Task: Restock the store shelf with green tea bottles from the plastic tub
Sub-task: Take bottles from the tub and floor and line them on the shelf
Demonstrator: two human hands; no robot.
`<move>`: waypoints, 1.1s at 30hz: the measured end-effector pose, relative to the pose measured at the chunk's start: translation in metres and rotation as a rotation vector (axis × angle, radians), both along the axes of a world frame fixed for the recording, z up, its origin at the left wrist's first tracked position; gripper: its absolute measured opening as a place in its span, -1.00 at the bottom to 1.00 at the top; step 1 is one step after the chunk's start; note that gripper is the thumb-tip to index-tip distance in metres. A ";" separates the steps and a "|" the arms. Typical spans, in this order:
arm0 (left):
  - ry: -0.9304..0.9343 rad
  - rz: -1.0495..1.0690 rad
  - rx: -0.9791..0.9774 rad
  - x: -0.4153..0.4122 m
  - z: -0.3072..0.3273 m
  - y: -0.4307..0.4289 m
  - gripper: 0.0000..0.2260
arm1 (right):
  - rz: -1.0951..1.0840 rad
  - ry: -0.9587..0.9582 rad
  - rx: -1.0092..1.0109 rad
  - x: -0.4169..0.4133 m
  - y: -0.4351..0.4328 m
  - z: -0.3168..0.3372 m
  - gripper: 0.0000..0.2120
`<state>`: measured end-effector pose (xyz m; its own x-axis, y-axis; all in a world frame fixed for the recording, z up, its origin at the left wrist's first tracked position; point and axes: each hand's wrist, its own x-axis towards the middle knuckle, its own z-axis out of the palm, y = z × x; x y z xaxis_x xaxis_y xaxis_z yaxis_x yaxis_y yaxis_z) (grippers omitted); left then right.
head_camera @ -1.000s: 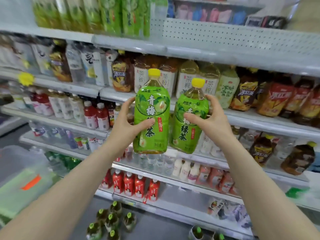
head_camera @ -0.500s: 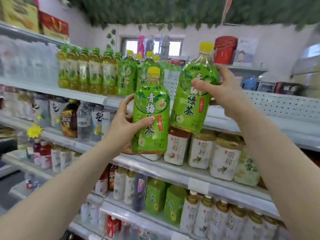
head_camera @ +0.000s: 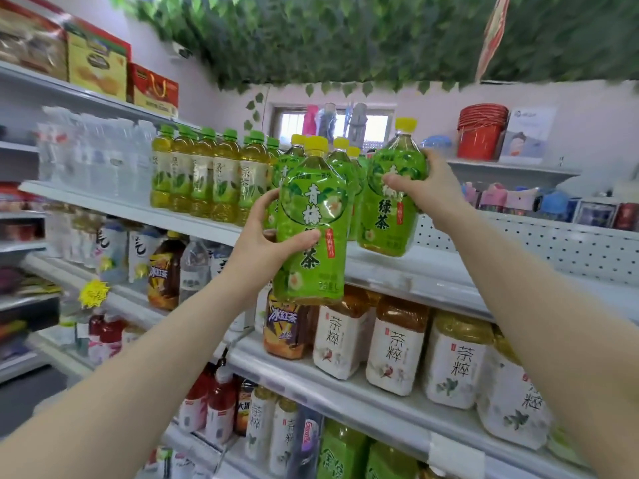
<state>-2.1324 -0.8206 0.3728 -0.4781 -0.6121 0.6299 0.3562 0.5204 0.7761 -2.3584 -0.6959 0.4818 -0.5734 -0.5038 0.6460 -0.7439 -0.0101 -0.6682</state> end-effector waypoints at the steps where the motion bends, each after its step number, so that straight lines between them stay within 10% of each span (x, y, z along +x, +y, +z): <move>1: -0.007 -0.004 0.001 0.000 0.000 -0.004 -0.27 | -0.005 0.000 0.012 0.000 -0.005 -0.002 -0.15; 12: -0.025 -0.092 0.070 -0.014 -0.009 -0.044 -0.17 | -0.216 0.150 0.169 -0.008 -0.030 -0.014 -0.17; 17: -0.021 -0.126 0.075 -0.018 -0.011 -0.047 -0.20 | -0.432 0.428 0.374 0.000 -0.038 -0.029 0.20; 33: -0.036 -0.119 -0.022 -0.025 -0.008 -0.049 -0.29 | -0.454 0.325 0.366 -0.054 -0.082 -0.034 0.18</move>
